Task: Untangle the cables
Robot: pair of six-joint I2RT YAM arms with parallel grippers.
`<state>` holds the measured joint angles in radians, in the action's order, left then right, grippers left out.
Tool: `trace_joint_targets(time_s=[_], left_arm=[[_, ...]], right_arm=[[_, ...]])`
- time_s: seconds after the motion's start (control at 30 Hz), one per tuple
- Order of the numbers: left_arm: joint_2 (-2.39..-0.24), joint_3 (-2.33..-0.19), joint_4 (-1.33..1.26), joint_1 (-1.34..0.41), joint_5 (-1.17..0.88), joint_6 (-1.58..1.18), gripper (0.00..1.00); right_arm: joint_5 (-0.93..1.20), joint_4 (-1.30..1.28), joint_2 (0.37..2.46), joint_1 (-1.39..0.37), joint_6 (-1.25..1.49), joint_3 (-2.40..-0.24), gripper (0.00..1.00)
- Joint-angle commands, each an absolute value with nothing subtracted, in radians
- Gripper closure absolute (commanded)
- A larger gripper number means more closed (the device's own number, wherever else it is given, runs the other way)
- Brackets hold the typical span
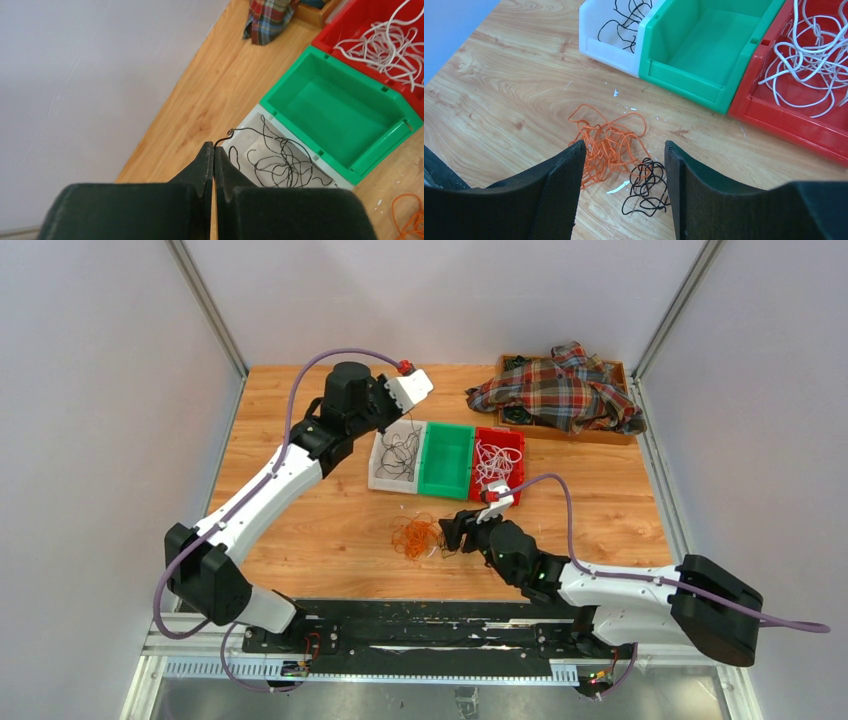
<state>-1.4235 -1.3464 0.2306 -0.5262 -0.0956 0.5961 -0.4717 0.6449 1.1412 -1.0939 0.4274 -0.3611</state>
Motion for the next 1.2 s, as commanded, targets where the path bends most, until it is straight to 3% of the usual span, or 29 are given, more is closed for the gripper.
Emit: trace_joint_targets(time_s=[0.0, 0.9, 1.17], left_arm=[[-1.462, -1.369, 0.259, -0.526, -0.045, 0.654, 0.99], [-1.799, -1.286, 0.088, -0.497, 0.004, 0.644, 0.99], [-1.873, -1.269, 0.131, -0.497, 0.003, 0.636, 1.00]], right_arm=[[-0.502, 0.632, 1.129, -1.076, 0.439, -0.349, 0.41], [-0.484, 0.534, 1.099, -1.030, 0.461, -0.377, 0.41], [-0.477, 0.446, 1.048, -1.006, 0.492, -0.390, 0.34]])
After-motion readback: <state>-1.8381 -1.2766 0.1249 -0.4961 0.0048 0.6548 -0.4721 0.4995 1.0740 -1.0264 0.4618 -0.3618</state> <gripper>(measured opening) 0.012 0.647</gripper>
